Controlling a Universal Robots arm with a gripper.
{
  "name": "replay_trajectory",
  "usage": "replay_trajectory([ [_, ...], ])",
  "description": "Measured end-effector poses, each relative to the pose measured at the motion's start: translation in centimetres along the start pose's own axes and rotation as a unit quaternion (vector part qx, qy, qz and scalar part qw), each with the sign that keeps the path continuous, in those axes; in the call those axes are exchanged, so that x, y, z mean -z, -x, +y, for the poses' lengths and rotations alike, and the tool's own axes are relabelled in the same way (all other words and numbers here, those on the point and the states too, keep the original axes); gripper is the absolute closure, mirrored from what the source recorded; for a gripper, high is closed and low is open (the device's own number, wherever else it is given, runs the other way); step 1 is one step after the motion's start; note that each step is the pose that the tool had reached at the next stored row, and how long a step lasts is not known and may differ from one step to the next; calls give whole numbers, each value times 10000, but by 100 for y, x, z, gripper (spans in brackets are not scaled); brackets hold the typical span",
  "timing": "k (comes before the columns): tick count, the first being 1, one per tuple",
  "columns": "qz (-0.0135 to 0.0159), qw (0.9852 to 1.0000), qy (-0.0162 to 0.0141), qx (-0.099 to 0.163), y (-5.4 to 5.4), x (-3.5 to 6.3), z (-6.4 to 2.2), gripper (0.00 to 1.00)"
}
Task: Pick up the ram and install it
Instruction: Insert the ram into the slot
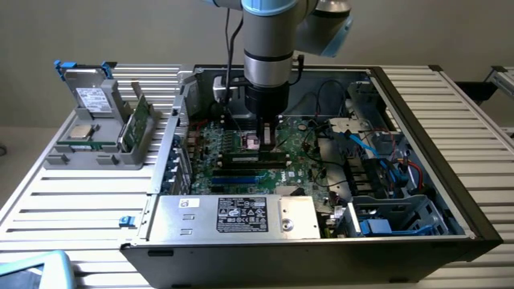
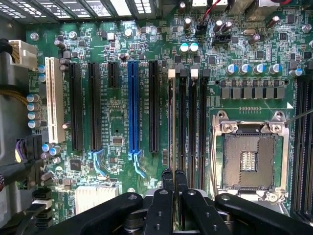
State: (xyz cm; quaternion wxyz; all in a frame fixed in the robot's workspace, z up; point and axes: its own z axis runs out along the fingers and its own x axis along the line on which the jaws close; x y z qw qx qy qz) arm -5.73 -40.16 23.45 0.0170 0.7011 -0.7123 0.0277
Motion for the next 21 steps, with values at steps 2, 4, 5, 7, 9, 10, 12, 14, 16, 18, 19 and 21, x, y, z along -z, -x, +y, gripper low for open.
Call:
replay_trajectory([
  [2, -1, 10000, -1, 0, 1, -7, 2, 87],
  [4, 1, 10000, -1, 0, 1, -15, 2, 87],
  [5, 3, 10000, 0, 1, 1, -17, 2, 87],
  [7, 4, 10000, 0, 0, 1, -21, 3, 87],
  [9, 4, 10000, 0, 0, 2, -27, 3, 87],
  [10, 4, 10000, -1, 0, 2, -30, 3, 87],
  [12, 5, 10000, 0, 0, 2, -34, 3, 87],
  [14, 5, 10000, 0, 0, 2, -41, 4, 87],
  [16, 5, 10000, 0, 0, 3, -45, 5, 87],
  [18, 4, 10000, -1, 0, 3, -52, 5, 87],
  [19, 5, 10000, 0, 0, 3, -55, 6, 87],
  [21, 5, 10000, -1, 0, 4, -62, 6, 87],
])
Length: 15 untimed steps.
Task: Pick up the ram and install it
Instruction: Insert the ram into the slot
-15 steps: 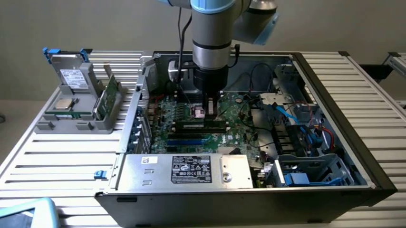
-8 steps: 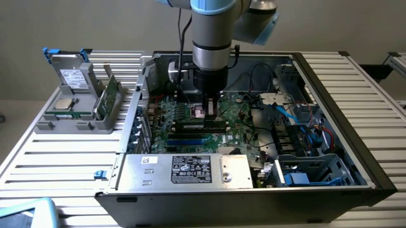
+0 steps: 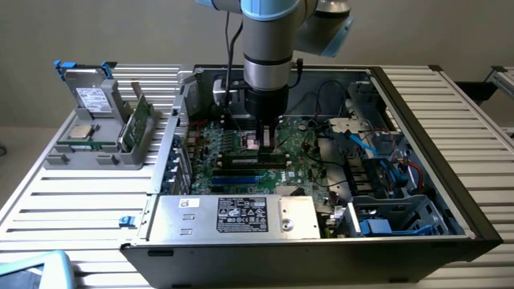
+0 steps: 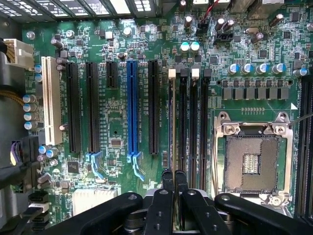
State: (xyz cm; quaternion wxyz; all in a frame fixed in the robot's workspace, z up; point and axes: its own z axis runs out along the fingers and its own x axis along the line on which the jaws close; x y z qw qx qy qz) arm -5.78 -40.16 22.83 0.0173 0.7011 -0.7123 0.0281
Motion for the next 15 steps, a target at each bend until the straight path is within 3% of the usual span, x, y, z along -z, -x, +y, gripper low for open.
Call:
replay_trajectory([
  [12, 0, 10000, 0, -1, 2, -19, 1, 85],
  [13, 0, 10000, 0, -1, 1, -11, 0, 79],
  [15, 1, 10000, 0, 0, -2, 42, -11, 79],
])
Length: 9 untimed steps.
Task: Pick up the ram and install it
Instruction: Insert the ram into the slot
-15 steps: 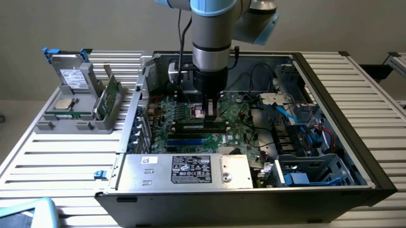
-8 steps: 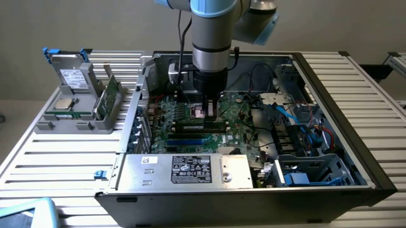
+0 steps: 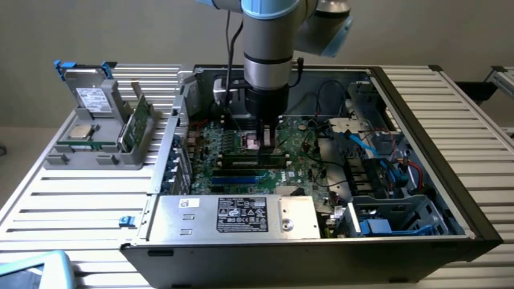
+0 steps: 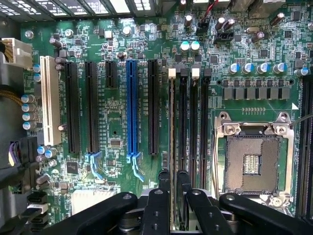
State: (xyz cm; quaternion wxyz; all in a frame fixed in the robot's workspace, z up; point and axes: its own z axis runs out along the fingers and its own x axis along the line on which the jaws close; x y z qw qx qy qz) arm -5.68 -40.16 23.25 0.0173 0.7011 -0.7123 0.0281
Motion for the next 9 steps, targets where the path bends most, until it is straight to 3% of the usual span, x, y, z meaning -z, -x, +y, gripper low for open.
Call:
replay_trajectory([
  [6, 0, 10000, 31, 3, -14, 242, -120, 79],
  [8, 1, 10000, 68, 4, -15, 279, -168, 79],
  [9, 0, 9999, 101, 7, -15, 280, -180, 79],
])
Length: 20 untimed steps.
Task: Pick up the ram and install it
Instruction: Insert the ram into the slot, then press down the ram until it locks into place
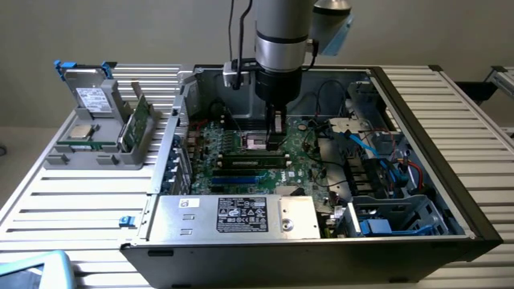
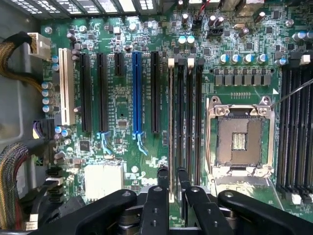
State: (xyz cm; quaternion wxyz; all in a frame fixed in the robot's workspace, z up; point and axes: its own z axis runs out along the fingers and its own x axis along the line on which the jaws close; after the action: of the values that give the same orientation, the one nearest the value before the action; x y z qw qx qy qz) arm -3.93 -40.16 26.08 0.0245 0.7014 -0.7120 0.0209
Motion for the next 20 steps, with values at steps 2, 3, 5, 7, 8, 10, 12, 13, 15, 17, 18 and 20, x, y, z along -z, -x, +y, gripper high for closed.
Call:
replay_trajectory([
  [2, 1, 10000, 4, 3, -1, 1, 0, 79],
  [3, 1, 10000, 4, 5, -1, 1, 0, 79],
  [5, 2, 10000, 4, 8, -1, 2, 0, 79],
  [7, 2, 10000, 4, 11, -1, 2, 0, 79],
  [8, 2, 10000, 4, 13, -1, 2, 0, 79],
  [10, 2, 10000, 4, 16, -1, 2, 0, 79],
  [12, 2, 10000, 3, 19, -1, 2, 0, 79],
  [13, 2, 10000, 3, 20, -1, 2, 0, 79],
  [15, 2, 10000, 3, 23, -1, 2, 0, 81],
  [17, 2, 10000, 3, 26, -1, 2, 0, 87],
  [18, 2, 10000, 3, 28, -1, 2, 0, 89],
  [20, 2, 10000, 3, 30, -1, 1, -1, 89],
])
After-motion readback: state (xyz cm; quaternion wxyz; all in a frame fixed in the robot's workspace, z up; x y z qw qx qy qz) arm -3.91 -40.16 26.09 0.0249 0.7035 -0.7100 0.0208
